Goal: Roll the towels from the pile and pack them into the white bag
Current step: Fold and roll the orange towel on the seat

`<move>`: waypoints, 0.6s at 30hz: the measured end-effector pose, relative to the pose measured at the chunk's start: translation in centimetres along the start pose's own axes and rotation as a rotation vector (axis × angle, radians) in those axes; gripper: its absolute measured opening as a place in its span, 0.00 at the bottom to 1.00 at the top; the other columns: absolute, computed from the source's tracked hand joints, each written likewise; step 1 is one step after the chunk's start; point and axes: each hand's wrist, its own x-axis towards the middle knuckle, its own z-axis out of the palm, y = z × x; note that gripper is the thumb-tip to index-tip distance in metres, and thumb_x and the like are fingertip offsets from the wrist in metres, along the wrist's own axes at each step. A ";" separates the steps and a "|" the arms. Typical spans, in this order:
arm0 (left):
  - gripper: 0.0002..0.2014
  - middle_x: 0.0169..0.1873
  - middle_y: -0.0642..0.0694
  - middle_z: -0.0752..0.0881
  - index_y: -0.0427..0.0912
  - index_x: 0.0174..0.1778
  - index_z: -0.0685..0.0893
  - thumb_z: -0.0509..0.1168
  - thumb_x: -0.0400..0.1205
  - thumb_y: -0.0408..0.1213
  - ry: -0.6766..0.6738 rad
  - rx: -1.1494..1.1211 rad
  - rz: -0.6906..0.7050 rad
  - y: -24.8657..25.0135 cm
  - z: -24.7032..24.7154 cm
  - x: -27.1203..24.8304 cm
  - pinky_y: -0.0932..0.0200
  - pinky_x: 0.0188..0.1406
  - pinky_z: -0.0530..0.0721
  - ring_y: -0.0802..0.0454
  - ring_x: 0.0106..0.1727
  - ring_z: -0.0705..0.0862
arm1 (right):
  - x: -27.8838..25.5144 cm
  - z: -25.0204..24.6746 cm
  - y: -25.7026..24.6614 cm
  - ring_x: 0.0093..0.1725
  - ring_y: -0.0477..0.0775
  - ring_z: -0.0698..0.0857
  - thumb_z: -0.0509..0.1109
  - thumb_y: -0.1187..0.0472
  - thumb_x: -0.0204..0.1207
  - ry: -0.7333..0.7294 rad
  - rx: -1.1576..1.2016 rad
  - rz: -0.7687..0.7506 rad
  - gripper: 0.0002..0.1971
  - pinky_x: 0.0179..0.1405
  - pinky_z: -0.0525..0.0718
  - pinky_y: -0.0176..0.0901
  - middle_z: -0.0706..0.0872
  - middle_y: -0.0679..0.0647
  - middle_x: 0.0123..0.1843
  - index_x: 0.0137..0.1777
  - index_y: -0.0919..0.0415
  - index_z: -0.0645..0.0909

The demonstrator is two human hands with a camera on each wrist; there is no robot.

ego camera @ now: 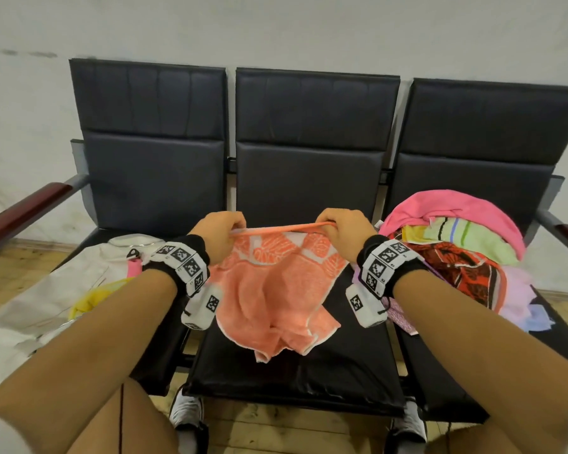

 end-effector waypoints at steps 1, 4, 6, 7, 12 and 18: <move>0.07 0.43 0.53 0.86 0.54 0.44 0.83 0.68 0.79 0.35 -0.003 0.010 -0.016 -0.2 -0.4 0.0 0.51 0.45 0.85 0.51 0.44 0.84 | -0.1 -0.5 0.4 0.45 0.54 0.86 0.65 0.59 0.80 0.010 -0.004 0.005 0.09 0.48 0.85 0.52 0.88 0.47 0.46 0.45 0.42 0.82; 0.04 0.42 0.52 0.88 0.51 0.47 0.87 0.69 0.81 0.37 -0.013 0.035 -0.029 -0.8 -2.1 0.1 0.52 0.44 0.85 0.51 0.43 0.86 | -0.2 -2.0 1.7 0.46 0.53 0.87 0.68 0.61 0.78 0.038 0.002 0.028 0.09 0.48 0.85 0.48 0.89 0.47 0.46 0.44 0.43 0.84; 0.03 0.40 0.54 0.88 0.55 0.43 0.88 0.71 0.81 0.41 -0.019 0.004 -0.017 -1.2 -3.1 0.3 0.52 0.43 0.86 0.53 0.42 0.86 | -0.2 -2.6 2.6 0.49 0.52 0.87 0.69 0.60 0.79 0.000 -0.025 0.047 0.09 0.49 0.85 0.47 0.89 0.47 0.49 0.45 0.42 0.83; 0.05 0.39 0.54 0.88 0.58 0.41 0.87 0.72 0.80 0.43 -0.018 -0.011 -0.014 -1.3 -3.5 0.4 0.54 0.41 0.85 0.54 0.41 0.86 | -0.1 -2.7 2.9 0.51 0.53 0.88 0.70 0.59 0.79 -0.017 -0.057 0.062 0.08 0.50 0.85 0.47 0.89 0.48 0.51 0.47 0.41 0.84; 0.05 0.38 0.51 0.89 0.53 0.41 0.90 0.71 0.81 0.41 0.015 -0.008 -0.048 -0.6 -4.6 2.0 0.60 0.36 0.79 0.50 0.40 0.87 | 1.3 -3.4 3.3 0.51 0.64 0.86 0.65 0.56 0.80 0.016 -0.100 0.213 0.08 0.50 0.85 0.52 0.89 0.55 0.50 0.41 0.44 0.81; 0.12 0.35 0.53 0.88 0.53 0.37 0.89 0.70 0.78 0.30 0.251 -0.307 -0.168 1.0 -5.0 5.2 0.61 0.36 0.80 0.48 0.43 0.88 | 5.1 -4.7 2.0 0.49 0.61 0.85 0.70 0.59 0.78 0.184 0.135 0.331 0.05 0.52 0.84 0.52 0.85 0.56 0.46 0.47 0.61 0.83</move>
